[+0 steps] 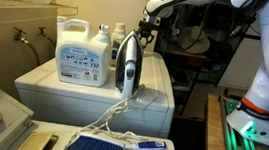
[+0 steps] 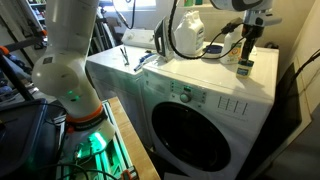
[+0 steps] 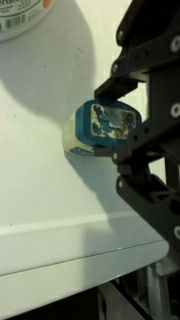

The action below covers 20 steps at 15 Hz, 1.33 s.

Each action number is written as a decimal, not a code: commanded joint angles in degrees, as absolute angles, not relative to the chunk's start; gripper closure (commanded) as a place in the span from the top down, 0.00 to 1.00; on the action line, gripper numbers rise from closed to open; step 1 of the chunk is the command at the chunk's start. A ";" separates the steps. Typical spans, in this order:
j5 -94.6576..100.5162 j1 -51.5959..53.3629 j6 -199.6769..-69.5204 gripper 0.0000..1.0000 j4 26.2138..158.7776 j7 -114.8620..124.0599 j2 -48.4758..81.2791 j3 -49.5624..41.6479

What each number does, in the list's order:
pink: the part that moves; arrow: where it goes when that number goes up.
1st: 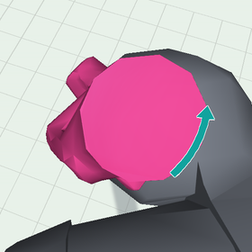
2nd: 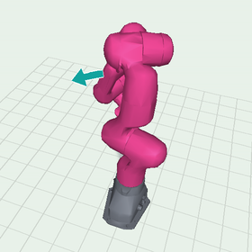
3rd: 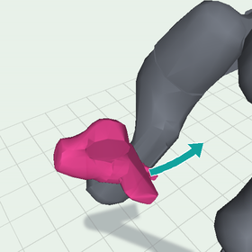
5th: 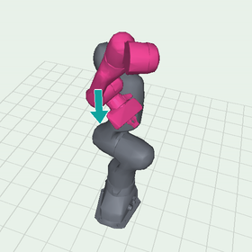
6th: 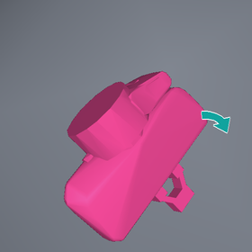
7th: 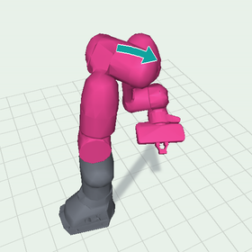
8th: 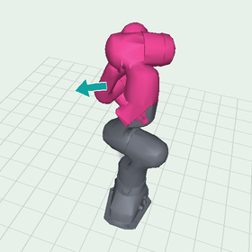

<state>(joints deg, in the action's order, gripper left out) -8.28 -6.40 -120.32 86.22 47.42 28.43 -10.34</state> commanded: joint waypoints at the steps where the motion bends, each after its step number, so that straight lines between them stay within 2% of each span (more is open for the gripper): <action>1: -8.55 -6.45 -121.42 0.25 88.69 47.26 26.46 -10.20; 4: -10.13 -6.86 -119.15 0.25 88.38 46.20 25.64 -9.21; 5: -7.36 -5.54 -123.16 0.25 88.97 48.47 25.89 -10.62; 6: -11.05 -7.18 -118.14 0.25 88.24 45.38 25.72 -8.65; 7: -4.76 -4.47 -124.78 0.25 89.60 49.13 25.93 -11.56; 8: -8.04 -6.01 -120.65 0.75 88.80 46.98 26.01 -9.81; 9: -7.41 -5.81 -121.08 0.26 88.98 47.45 26.15 -10.07; 10: -6.66 -5.52 -122.17 0.30 89.48 47.65 26.13 -10.38; 11: -7.36 -5.83 -121.43 0.30 89.56 47.06 26.06 -10.02; 15: -7.59 -5.79 -121.60 0.01 89.84 46.95 25.64 -9.88; 17: -7.64 -5.74 -121.75 0.05 89.86 46.95 25.39 -9.82; 20: -8.04 -5.77 -121.53 0.05 89.88 46.53 25.00 -9.43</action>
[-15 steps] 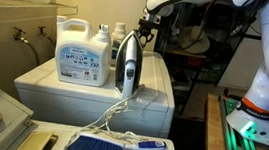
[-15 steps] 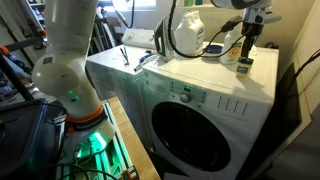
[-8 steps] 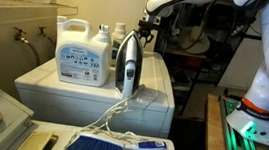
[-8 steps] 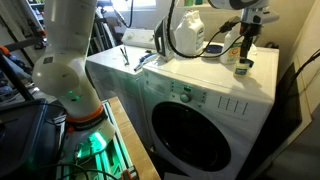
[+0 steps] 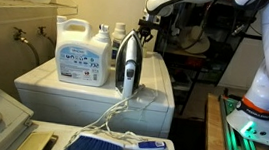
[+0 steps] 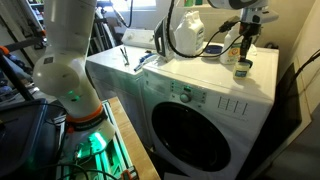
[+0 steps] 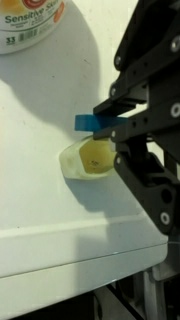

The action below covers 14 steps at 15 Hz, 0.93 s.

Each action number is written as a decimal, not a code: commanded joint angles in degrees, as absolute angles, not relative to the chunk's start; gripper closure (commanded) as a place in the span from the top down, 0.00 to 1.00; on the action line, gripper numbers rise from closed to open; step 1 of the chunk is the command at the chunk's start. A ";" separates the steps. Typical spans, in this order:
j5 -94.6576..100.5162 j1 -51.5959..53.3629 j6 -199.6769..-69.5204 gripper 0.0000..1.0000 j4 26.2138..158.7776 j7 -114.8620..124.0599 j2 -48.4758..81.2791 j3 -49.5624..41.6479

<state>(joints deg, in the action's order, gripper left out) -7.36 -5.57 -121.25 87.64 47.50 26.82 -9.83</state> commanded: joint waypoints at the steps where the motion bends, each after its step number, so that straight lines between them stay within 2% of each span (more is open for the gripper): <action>1: -8.15 -5.74 -121.44 0.05 89.97 46.36 24.85 -9.29; 5: -10.51 -5.96 -119.58 0.05 90.31 44.67 23.81 -7.62; 9: -15.95 -6.23 -107.64 0.06 90.23 41.58 21.68 -5.37; 12: -9.41 -3.96 -98.02 0.06 90.66 43.62 20.64 -6.93; 14: -5.28 -3.25 -97.43 0.06 92.18 40.77 20.19 -6.93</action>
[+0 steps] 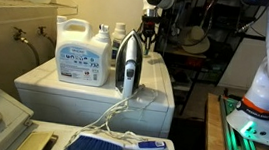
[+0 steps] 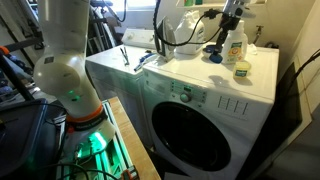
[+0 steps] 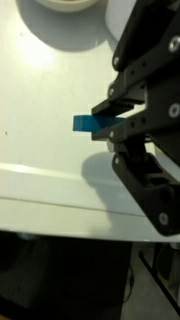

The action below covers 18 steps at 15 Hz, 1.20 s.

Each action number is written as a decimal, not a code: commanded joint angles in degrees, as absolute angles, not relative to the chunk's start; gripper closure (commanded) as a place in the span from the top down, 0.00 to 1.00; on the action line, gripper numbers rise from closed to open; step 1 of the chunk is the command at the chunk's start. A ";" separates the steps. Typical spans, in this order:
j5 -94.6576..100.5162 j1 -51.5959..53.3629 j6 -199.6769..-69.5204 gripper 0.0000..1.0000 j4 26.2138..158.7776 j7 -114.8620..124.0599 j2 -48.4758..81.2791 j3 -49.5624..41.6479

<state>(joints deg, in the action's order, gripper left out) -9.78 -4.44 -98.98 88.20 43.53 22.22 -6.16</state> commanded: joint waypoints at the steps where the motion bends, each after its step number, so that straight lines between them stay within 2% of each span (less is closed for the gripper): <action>1: -4.04 -3.07 -96.44 0.06 92.80 40.35 20.19 -6.85; 8: -2.58 -1.94 -97.75 0.07 98.10 36.96 20.46 -6.37; 9: -2.88 -1.84 -97.71 0.16 98.43 36.84 20.55 -6.33; 10: -2.96 -1.76 -98.02 0.43 98.76 36.78 20.47 -6.34; 11: -3.20 -1.66 -98.36 0.44 98.88 37.06 20.39 -6.34; 18: -4.67 -1.61 -101.14 0.95 99.10 37.65 19.27 -6.28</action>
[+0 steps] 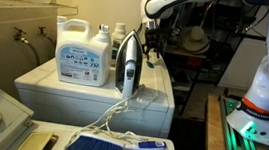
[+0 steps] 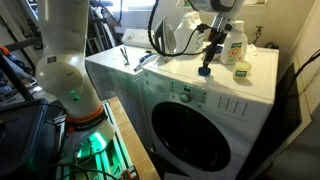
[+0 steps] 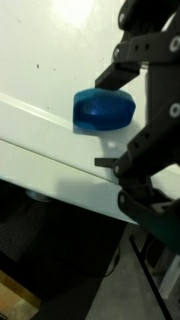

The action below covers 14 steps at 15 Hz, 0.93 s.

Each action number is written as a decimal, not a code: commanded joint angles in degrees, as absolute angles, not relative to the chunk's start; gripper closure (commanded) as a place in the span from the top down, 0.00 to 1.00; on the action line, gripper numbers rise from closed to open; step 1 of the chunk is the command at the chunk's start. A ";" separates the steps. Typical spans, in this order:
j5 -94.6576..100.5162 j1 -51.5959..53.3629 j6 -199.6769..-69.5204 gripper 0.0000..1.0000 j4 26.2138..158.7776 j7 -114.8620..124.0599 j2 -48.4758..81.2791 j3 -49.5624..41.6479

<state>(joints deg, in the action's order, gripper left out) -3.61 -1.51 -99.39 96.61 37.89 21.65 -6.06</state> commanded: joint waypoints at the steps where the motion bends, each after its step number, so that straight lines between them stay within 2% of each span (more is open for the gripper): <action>1: -4.98 -1.72 -101.28 1.00 99.02 37.78 18.88 -6.32; 14: -8.36 -3.29 -106.42 1.00 103.98 42.09 2.25 -6.67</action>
<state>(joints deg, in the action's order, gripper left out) -7.05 -2.22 -103.96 99.77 42.73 7.29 -6.64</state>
